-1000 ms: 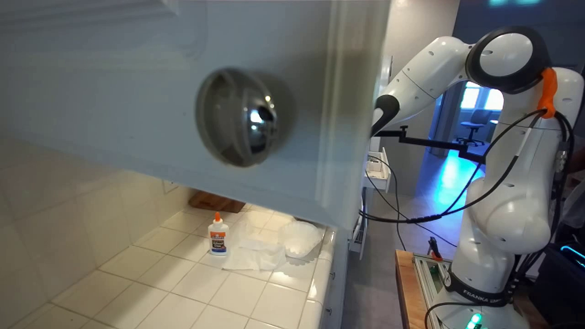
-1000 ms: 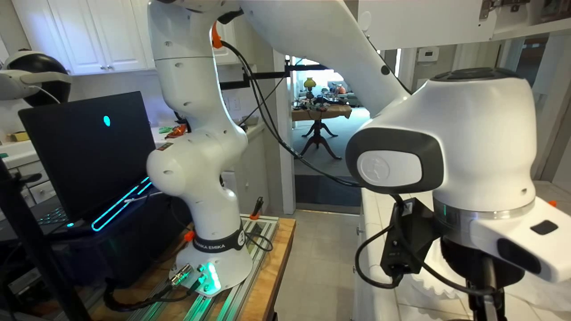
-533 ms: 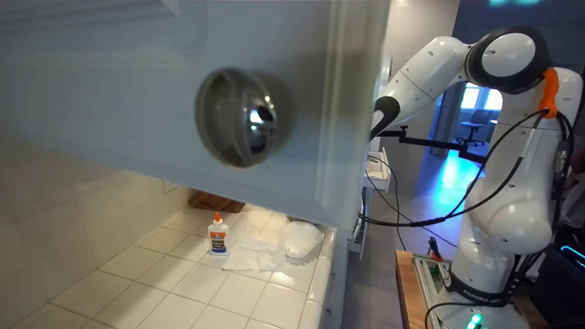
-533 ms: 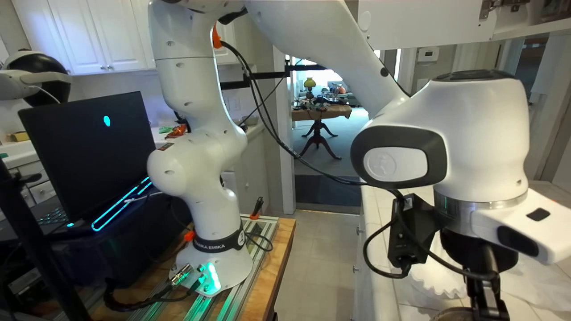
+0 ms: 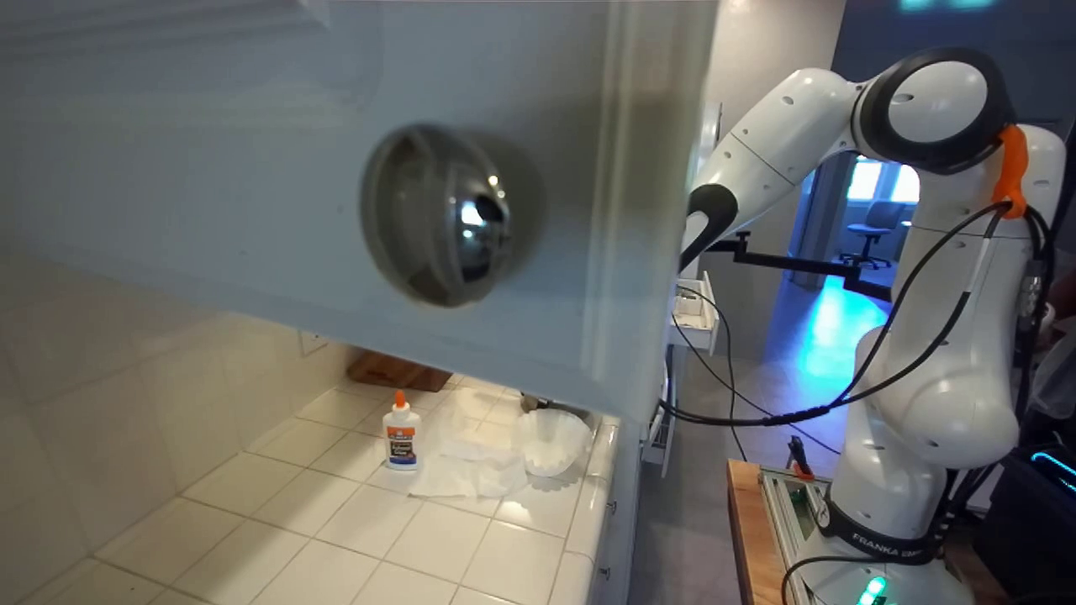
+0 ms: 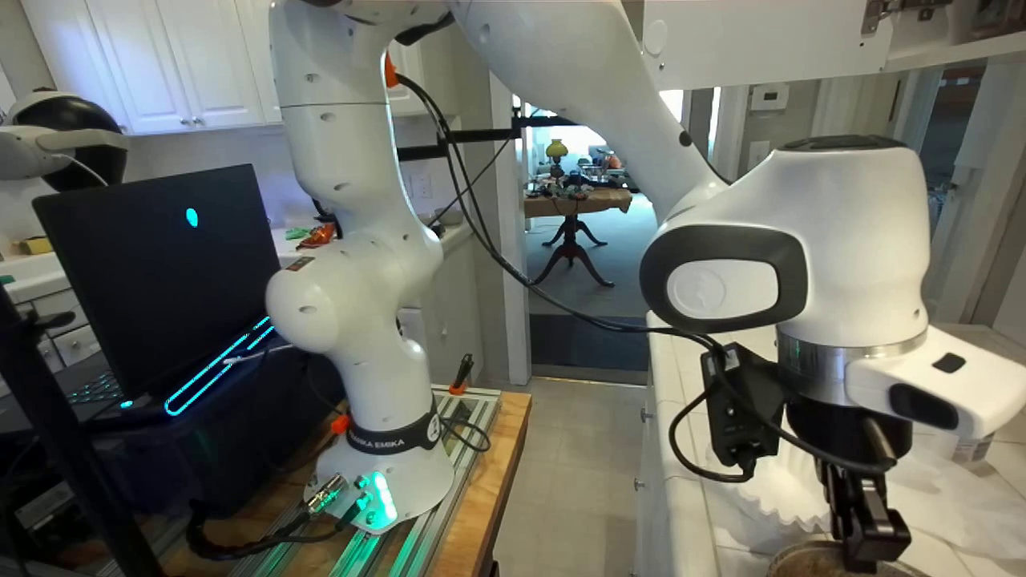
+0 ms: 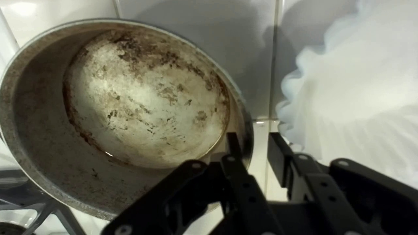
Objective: Move the pot to the right
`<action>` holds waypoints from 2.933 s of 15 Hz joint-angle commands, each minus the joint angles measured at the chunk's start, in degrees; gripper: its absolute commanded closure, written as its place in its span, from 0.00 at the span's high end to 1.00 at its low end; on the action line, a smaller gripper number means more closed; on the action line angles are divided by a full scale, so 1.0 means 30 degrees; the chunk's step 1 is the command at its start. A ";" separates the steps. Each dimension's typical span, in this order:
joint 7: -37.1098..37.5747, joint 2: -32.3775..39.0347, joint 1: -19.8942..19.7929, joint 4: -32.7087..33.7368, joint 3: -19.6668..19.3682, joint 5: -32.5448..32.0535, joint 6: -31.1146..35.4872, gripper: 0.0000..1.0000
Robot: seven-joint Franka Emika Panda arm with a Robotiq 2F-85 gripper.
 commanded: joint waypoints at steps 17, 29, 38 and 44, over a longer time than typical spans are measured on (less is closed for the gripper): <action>0.0173 0.1236 -0.0155 -0.0053 0.0197 0.2645 0.3363 1.00; 0.0561 0.2447 -0.0214 0.0317 0.0402 0.3319 0.3347 0.69; 0.1212 0.2341 -0.0296 0.0283 0.0335 0.3391 0.3170 0.05; 0.2209 0.1337 -0.0312 -0.0046 -0.0510 0.2152 0.3223 0.02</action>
